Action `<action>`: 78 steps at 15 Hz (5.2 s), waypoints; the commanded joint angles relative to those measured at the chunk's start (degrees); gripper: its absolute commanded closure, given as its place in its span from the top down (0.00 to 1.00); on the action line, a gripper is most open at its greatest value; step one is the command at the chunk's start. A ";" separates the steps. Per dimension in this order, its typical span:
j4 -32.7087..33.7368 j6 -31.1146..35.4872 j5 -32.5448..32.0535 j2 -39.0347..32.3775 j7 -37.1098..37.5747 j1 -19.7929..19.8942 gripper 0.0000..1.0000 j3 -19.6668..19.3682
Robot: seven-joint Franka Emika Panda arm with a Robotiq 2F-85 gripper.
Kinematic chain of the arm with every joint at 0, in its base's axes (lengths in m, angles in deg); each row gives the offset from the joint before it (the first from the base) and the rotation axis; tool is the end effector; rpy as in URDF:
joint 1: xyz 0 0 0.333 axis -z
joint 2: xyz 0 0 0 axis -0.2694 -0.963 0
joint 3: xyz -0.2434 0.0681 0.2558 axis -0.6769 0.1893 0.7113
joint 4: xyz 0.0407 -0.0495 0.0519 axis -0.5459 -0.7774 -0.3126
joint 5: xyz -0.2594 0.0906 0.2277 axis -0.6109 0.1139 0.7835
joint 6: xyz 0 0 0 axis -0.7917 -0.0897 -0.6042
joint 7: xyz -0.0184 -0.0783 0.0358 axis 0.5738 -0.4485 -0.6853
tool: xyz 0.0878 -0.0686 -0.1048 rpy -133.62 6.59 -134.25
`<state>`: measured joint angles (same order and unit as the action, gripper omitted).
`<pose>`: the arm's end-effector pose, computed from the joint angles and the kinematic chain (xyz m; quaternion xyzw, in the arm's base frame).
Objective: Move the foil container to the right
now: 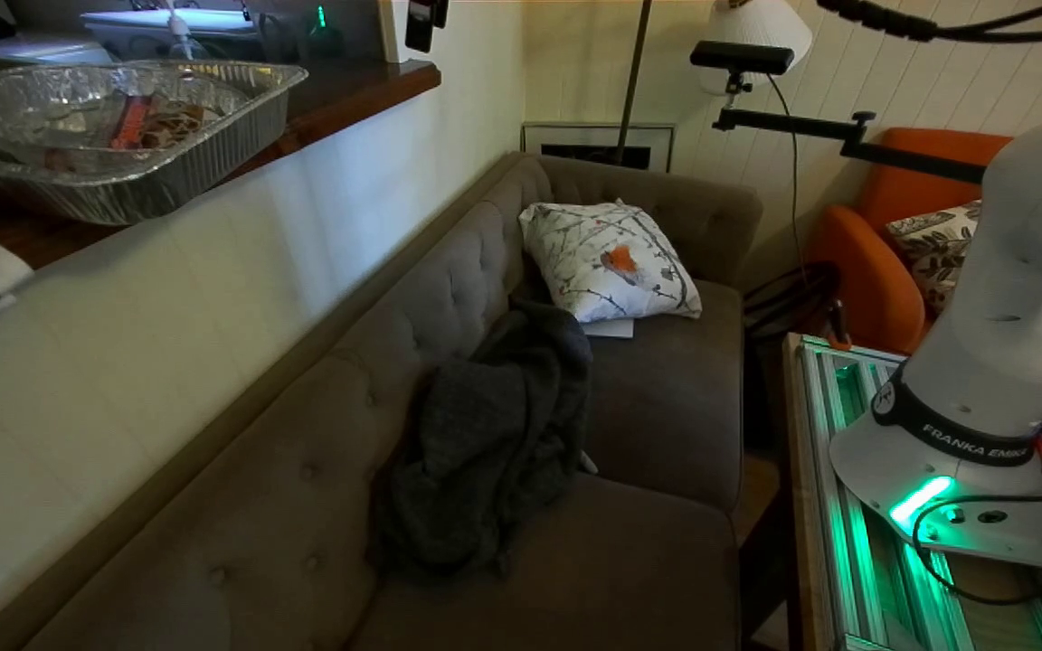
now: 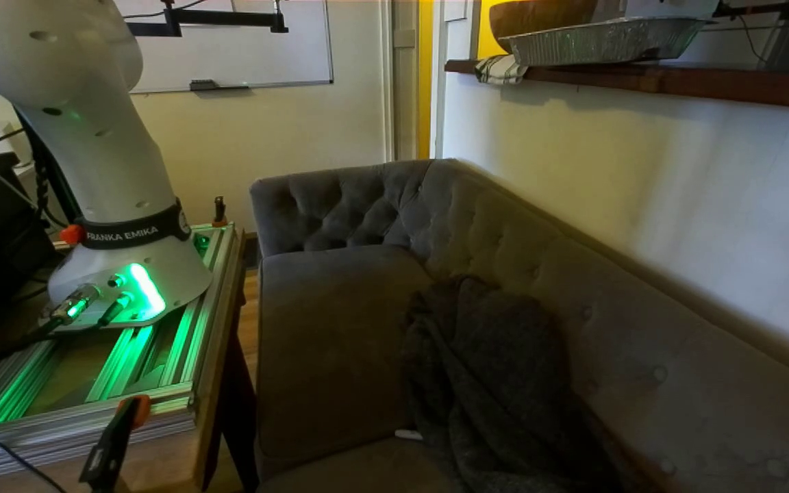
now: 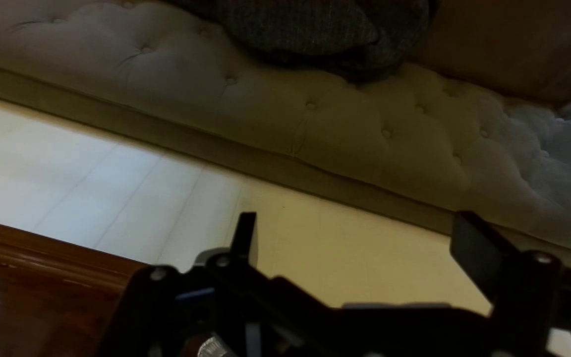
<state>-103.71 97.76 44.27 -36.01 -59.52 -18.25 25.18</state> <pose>0.5106 0.0085 0.5854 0.9773 0.1602 0.1343 0.0331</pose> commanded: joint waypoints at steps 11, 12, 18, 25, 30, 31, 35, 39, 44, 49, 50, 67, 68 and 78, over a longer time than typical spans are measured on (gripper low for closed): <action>30.42 16.31 3.19 -28.73 -17.21 4.23 1.00 2.00; 32.87 15.72 4.88 -30.37 -16.77 3.73 1.00 1.03; 30.54 16.43 2.42 -29.13 -14.80 4.60 1.00 2.17; 37.02 16.27 2.30 -34.90 -14.09 4.48 1.00 3.02; 41.18 15.61 3.03 -38.62 -14.37 5.39 1.00 3.81; 41.83 15.36 3.19 -39.23 -14.50 5.70 1.00 4.02; 43.93 15.09 5.39 -41.32 -15.83 7.89 1.00 5.92; 45.99 13.42 9.08 -43.04 -17.31 10.48 1.00 8.61; 49.00 8.77 13.15 -45.04 -16.39 12.22 1.00 10.15; 51.64 5.40 14.32 -46.89 -14.42 12.94 1.00 9.66; 52.12 4.79 14.36 -47.26 -14.45 13.04 1.00 9.61; 56.59 -0.76 17.50 -49.90 -12.28 13.71 0.41 10.14; 56.69 -0.91 17.67 -49.93 -12.02 13.82 0.40 10.18; 58.45 -1.29 19.23 -50.35 -9.56 14.50 0.03 9.95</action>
<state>-49.02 98.35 61.98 -84.54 -71.09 -4.33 34.68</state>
